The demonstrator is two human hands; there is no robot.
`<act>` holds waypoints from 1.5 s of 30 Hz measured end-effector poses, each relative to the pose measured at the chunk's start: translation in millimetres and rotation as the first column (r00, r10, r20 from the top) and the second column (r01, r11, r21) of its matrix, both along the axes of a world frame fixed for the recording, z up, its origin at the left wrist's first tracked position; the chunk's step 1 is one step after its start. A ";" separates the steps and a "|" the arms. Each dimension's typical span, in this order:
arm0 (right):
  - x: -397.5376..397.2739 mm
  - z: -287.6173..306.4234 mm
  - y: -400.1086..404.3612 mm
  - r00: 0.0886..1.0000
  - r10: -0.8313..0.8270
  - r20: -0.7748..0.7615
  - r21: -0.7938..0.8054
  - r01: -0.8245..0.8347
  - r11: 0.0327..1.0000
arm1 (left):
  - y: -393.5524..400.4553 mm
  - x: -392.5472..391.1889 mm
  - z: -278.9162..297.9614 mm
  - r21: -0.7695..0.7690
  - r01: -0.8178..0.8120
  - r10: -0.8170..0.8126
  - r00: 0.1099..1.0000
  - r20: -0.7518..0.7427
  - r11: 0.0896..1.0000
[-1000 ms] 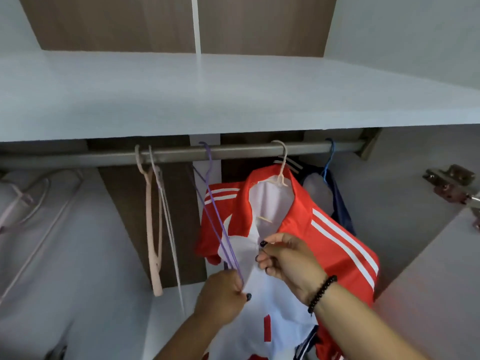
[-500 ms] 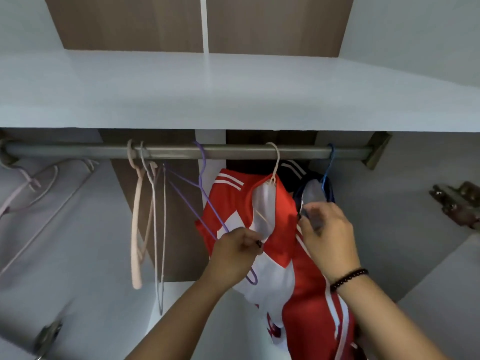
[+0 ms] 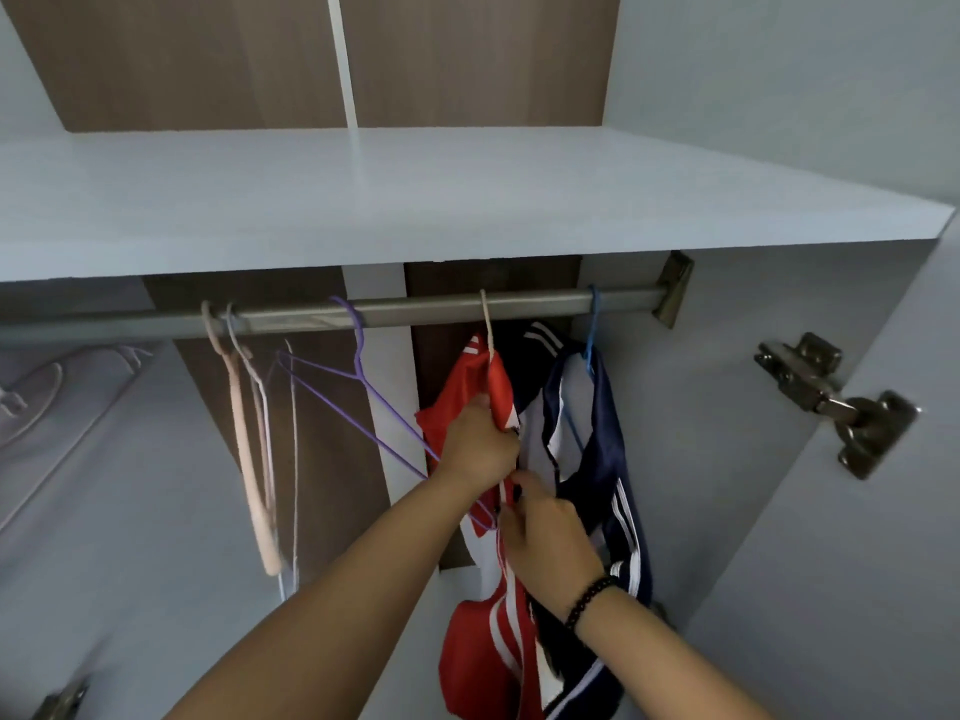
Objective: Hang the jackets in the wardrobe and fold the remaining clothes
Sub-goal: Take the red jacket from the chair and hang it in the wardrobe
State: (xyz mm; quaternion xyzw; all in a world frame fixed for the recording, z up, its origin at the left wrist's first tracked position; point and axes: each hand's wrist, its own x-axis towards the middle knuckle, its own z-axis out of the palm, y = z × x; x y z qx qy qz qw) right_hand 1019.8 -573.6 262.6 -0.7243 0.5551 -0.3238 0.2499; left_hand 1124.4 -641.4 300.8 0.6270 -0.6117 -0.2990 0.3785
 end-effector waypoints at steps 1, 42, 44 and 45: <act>-1.1 1.5 0.8 0.999 0.019 -0.029 0.004 -0.019 1.000 | -1.7 -2.4 2.6 -0.002 0.008 -0.008 1.000 0.017 1.000; -6.2 -33.6 147.3 0.925 -0.376 -0.043 0.050 0.378 0.924 | 180.1 61.3 -35.1 0.114 0.407 -0.422 0.884 0.200 0.906; 4.4 -38.9 177.4 0.920 -0.387 -0.058 0.054 0.390 0.919 | 204.7 70.3 -38.9 0.128 0.440 -0.458 0.857 0.236 0.889; 9.5 -41.7 193.4 0.917 -0.394 -0.063 0.061 0.398 0.915 | 216.8 74.5 -42.3 0.138 0.454 -0.474 0.844 0.251 0.881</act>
